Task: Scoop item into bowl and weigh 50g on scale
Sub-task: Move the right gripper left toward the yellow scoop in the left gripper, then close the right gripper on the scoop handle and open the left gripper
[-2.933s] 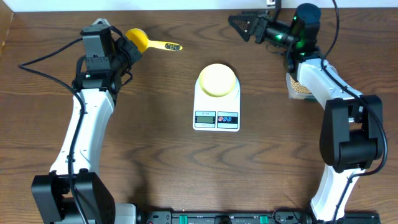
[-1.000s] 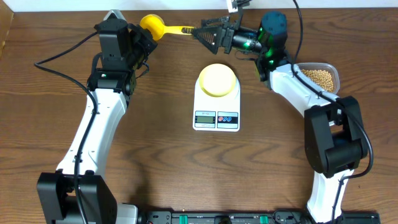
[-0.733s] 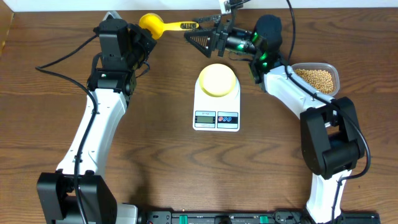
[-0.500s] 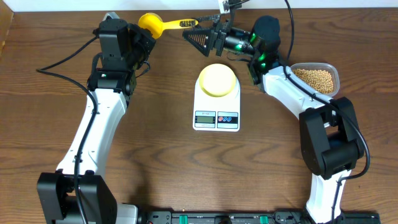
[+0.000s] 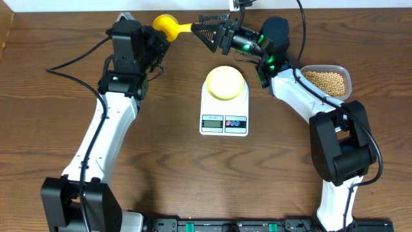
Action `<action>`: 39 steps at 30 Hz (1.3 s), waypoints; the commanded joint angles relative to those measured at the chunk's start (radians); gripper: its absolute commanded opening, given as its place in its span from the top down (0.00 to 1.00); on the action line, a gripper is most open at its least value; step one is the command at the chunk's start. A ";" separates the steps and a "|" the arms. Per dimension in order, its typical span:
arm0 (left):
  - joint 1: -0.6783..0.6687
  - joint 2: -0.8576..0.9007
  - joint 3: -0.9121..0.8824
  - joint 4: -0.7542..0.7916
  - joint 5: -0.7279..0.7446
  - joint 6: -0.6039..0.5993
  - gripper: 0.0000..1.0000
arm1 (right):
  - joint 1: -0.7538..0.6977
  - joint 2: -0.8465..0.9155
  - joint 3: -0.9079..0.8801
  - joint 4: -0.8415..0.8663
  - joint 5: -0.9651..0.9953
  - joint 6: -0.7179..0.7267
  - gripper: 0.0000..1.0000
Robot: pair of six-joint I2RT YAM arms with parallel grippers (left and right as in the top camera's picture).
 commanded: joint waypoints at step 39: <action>-0.016 -0.012 0.018 -0.021 -0.002 -0.007 0.14 | 0.001 0.000 0.018 0.002 0.019 -0.042 0.99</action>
